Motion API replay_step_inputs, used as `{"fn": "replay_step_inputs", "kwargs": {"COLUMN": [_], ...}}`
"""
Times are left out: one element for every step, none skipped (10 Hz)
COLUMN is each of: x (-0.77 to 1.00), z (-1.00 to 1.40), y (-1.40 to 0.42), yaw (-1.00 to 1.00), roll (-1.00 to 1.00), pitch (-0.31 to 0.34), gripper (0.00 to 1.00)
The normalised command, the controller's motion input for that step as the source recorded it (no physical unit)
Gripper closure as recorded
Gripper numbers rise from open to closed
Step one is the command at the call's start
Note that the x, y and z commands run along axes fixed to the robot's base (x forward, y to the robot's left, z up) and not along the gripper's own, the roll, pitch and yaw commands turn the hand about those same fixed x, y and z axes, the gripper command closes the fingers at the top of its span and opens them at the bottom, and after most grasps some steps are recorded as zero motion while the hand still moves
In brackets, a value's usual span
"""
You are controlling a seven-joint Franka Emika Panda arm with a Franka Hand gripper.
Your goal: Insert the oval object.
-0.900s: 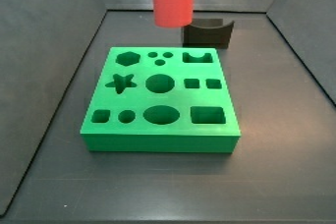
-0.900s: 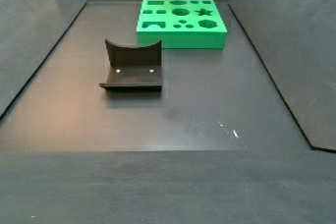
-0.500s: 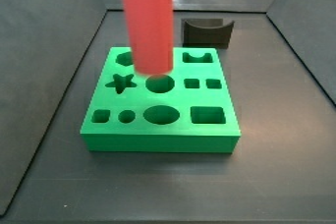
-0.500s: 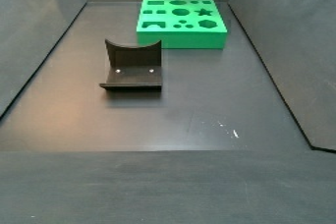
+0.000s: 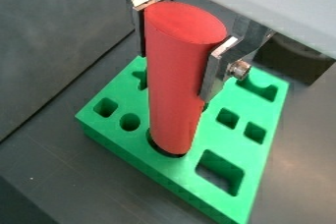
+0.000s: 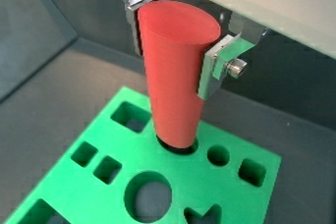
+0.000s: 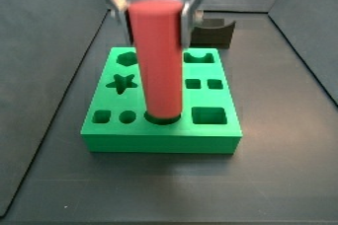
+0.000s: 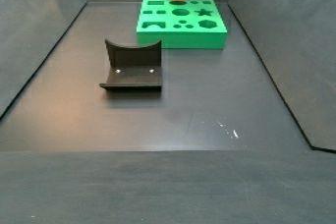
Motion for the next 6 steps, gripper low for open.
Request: {"fn": "replay_step_inputs", "kwargs": {"x": [-0.05,0.0,0.12,0.33,0.35,0.09], "z": [-0.36,-0.35,-0.42,-0.51,-0.51,-0.44], "y": [0.02,0.05,0.0,0.0,0.0,0.0], "yaw": [0.09,0.21,0.2,0.14,0.13,0.05], "roll": [0.01,0.02,0.01,0.01,0.02,0.02], "pitch": [-0.101,-0.09,-0.051,-0.017,0.0,-0.014], "gripper": [1.0,1.0,1.0,1.0,1.0,1.0]}}
